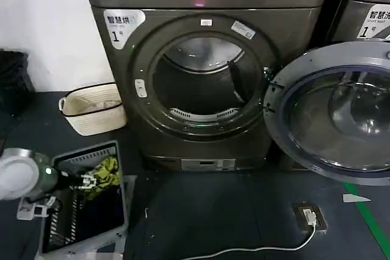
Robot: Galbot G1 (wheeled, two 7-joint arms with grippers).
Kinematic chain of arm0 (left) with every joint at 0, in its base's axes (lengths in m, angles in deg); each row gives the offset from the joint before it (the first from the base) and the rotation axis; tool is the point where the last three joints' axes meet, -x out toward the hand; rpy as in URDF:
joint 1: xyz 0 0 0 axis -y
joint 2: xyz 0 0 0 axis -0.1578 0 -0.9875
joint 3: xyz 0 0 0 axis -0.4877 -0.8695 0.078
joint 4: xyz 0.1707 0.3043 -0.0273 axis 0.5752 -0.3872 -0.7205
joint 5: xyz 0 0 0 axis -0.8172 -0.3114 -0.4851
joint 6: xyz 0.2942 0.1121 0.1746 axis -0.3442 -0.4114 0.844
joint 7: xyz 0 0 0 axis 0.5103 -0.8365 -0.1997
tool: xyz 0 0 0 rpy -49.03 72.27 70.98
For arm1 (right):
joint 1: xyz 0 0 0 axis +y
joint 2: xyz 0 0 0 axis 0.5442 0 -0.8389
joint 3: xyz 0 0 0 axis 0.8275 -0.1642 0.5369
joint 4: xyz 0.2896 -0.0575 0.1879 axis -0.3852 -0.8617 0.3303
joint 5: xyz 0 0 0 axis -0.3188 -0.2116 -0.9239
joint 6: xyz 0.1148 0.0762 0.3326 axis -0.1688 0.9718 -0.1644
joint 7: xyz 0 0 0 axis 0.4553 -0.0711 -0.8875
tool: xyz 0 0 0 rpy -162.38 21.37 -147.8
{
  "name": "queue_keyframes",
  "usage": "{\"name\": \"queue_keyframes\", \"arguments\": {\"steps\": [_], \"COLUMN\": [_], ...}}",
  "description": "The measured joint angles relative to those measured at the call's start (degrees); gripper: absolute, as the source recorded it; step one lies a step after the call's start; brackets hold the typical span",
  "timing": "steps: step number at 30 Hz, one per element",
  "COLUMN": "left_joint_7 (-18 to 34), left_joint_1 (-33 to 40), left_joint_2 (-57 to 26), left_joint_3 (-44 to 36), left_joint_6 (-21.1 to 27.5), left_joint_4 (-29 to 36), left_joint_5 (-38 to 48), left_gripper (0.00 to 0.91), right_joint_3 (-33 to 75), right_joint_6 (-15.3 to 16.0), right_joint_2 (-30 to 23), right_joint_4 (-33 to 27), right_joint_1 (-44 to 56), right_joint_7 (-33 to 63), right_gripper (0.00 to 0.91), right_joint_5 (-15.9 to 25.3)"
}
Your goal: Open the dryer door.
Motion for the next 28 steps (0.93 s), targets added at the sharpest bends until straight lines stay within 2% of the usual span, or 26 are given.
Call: {"name": "queue_keyframes", "arguments": {"steps": [28], "left_joint_7": [0.1], "left_joint_1": [-1.7], "left_joint_2": [0.2], "left_joint_3": [-0.9], "left_joint_6": [0.0], "left_joint_4": [-1.7], "left_joint_5": [3.3], "left_gripper": [0.907], "right_joint_3": [-0.3], "right_joint_6": [-1.1], "right_joint_2": [-0.7], "right_joint_4": [0.3], "right_joint_1": [-0.2], "right_joint_7": [-0.9], "right_gripper": [0.907], "right_joint_5": [0.1]}}
